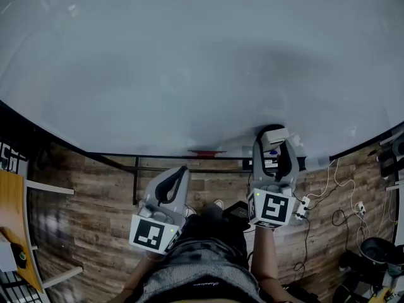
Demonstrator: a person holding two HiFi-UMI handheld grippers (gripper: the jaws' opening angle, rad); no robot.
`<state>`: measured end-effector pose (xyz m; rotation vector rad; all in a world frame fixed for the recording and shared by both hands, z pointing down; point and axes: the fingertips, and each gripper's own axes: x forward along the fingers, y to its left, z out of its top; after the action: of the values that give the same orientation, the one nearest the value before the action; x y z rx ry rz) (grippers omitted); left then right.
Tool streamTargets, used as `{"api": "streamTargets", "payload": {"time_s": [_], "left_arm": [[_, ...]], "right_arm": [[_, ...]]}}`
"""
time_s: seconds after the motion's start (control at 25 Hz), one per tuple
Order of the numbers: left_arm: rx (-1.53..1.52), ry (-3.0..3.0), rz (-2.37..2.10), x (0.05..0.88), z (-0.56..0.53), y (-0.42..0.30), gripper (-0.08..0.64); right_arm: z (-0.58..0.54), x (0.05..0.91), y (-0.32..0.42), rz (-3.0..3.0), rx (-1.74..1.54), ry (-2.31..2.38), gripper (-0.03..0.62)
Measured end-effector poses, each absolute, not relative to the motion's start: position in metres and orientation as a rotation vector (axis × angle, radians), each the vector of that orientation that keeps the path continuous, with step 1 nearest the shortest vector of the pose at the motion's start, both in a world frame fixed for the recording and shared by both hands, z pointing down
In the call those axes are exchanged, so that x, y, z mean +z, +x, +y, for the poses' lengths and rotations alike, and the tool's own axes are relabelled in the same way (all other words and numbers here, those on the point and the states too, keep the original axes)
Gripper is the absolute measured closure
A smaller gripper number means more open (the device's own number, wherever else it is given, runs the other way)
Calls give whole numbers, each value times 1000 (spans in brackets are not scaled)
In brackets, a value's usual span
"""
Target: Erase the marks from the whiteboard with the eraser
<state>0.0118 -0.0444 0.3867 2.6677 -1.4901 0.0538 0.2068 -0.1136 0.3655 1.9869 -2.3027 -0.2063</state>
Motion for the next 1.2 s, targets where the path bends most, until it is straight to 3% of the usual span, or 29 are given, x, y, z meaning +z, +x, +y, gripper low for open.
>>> {"api": "streamTargets", "payload": {"time_s": [0.72,1.2], "left_arm": [[94,2680,-1441,378,-87,97,557],[88,2737,-1293,380,-95,74,557]], "right_arm": [[-115,362,207,-2375,-236,1895,344],[-116,364,200,-2265,-92,2053,344]]}}
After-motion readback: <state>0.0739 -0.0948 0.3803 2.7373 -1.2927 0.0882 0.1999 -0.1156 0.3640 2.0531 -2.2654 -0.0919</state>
